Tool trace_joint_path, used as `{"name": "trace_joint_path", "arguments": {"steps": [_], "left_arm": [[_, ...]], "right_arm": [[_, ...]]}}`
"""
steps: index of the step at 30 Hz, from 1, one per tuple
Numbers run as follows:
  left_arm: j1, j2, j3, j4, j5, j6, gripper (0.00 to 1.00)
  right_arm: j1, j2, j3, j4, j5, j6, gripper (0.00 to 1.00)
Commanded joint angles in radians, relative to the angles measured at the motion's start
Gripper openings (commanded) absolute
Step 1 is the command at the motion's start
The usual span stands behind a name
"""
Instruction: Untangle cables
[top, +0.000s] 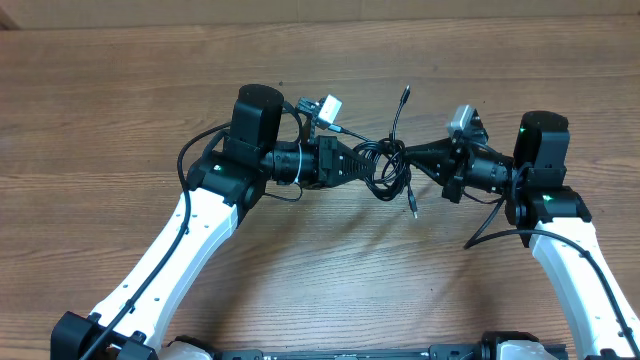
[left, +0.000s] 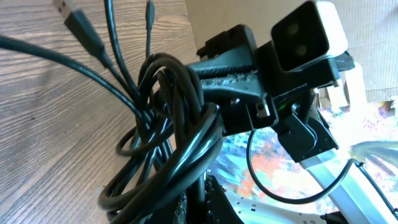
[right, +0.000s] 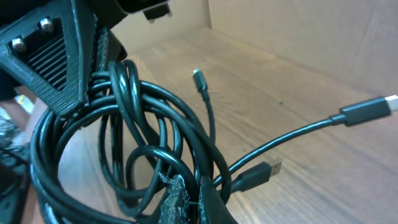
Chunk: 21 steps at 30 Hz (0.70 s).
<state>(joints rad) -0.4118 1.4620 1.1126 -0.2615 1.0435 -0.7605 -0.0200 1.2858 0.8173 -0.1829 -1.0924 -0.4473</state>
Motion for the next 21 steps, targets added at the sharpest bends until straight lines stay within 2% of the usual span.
{"name": "trace_joint_path", "arguments": {"steps": [1,21], "left_arm": [[-0.016,-0.027,0.016,-0.003,0.074,-0.007,0.04],[-0.066,-0.027,0.016,-0.003,0.072,-0.006,0.04]], "right_arm": [[-0.002,0.007,0.013,0.052,0.077,0.000,0.04],[-0.002,0.007,0.013,0.097,0.243,0.005,0.04]]}}
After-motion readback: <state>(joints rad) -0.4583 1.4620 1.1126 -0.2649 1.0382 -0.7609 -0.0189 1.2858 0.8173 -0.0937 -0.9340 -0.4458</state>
